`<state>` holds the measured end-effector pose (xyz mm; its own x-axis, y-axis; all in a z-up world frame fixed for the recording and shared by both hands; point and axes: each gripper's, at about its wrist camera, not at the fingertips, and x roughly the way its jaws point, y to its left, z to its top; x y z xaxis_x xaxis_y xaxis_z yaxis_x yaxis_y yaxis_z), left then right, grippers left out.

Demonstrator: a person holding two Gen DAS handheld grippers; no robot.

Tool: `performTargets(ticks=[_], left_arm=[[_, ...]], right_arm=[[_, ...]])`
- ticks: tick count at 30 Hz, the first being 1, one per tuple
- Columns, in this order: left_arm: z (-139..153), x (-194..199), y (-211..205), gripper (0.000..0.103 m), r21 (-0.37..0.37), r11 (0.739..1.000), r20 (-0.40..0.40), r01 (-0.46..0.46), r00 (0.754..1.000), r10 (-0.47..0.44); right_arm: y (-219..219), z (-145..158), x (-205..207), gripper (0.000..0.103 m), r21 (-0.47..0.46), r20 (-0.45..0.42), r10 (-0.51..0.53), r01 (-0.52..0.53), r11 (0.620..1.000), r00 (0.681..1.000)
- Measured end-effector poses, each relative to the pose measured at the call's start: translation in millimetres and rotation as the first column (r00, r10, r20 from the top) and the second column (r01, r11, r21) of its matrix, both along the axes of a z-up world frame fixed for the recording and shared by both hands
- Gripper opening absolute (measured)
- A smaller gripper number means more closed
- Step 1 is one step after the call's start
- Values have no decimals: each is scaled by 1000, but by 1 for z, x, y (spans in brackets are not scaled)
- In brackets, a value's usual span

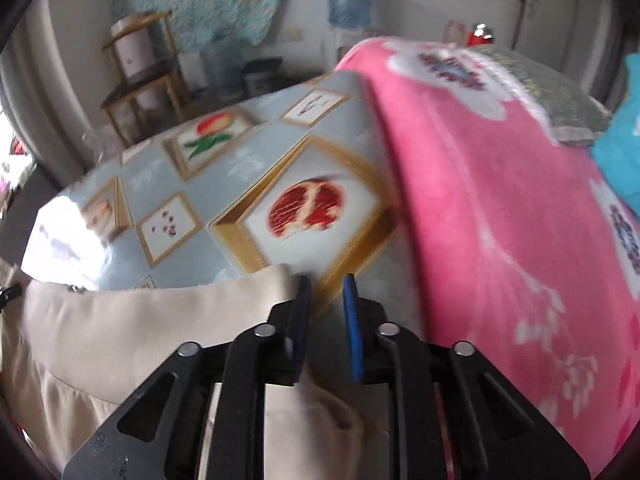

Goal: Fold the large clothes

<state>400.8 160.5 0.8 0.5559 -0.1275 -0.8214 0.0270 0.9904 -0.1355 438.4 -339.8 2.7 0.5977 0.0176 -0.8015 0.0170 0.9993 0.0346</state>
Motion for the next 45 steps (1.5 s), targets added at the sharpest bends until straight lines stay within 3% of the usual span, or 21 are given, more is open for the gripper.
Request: performTargets(ticks=[1,5,8,10,11,13,15,19,21,22,25,28,30,33,36,37,38,39,41,42,45], left_arm=[[8,-6,6,20,-2,1000,29,-13,1000,13],[46,-47,22,21,-2,1000,143,-23,989,23],[57,-84,18,21,-56,998,163,39,986,-30],[48,-109,8,21,-62,995,138,80,988,-71],[39,-120,3,21,-58,994,116,92,990,-85],[15,-135,-2,21,-36,996,65,77,995,-75],[-16,-142,-1,21,16,999,-10,35,999,-35],[-35,-147,7,20,27,1000,4,0,1000,0],[-28,-147,10,20,71,997,6,-28,1000,27],[-20,-147,12,20,66,997,22,-31,999,29],[5,-141,6,20,88,996,99,-31,995,22],[24,-115,-27,20,105,994,148,40,987,-55],[27,-87,-58,20,120,986,156,113,979,-131],[12,-39,-81,20,174,978,108,116,985,-136],[-18,-7,-63,20,171,985,14,31,999,-33],[-32,1,-48,21,153,988,-31,-11,999,16],[-33,1,-35,24,64,998,-15,-26,1000,27],[-30,0,-32,26,62,997,-20,-41,999,42],[-19,-10,-40,24,215,975,9,-47,999,46],[-8,-17,-49,23,254,967,48,-25,999,13],[16,-35,-82,23,196,979,112,59,990,-82]], right_arm=[[-8,11,-10,31,15,28,-10,10,1000,1000],[-19,51,-63,31,-10,111,10,-9,1000,994],[-16,66,-115,31,21,134,80,-83,996,988],[-8,60,-142,29,42,111,138,-143,989,984],[-2,52,-159,22,55,92,179,-185,981,980],[8,30,-183,13,47,39,227,-229,972,973],[9,6,-189,11,42,-20,218,-217,975,976],[-17,-42,-181,8,25,-129,102,-100,995,986],[-20,-30,-180,8,21,-123,73,-71,997,990],[-17,-19,-181,8,-30,-105,62,-65,997,992],[-6,16,-172,10,-59,-25,67,-68,996,997],[22,37,-144,28,-71,51,117,-113,991,992],[44,38,-113,30,-80,73,164,-158,984,984],[64,20,-57,30,-104,36,182,-178,979,983],[54,-13,-20,25,-111,-75,115,-123,986,990],[45,-29,-11,24,-99,-134,87,-100,990,987],[39,-34,-10,24,-74,-150,84,-96,993,985],[35,-35,-9,24,-52,-160,85,-94,994,984],[46,-17,-15,25,-119,-139,78,-95,988,987],[54,-9,-19,26,-138,-120,90,-106,985,989],[99,20,-39,26,-48,-38,239,-241,969,970]])
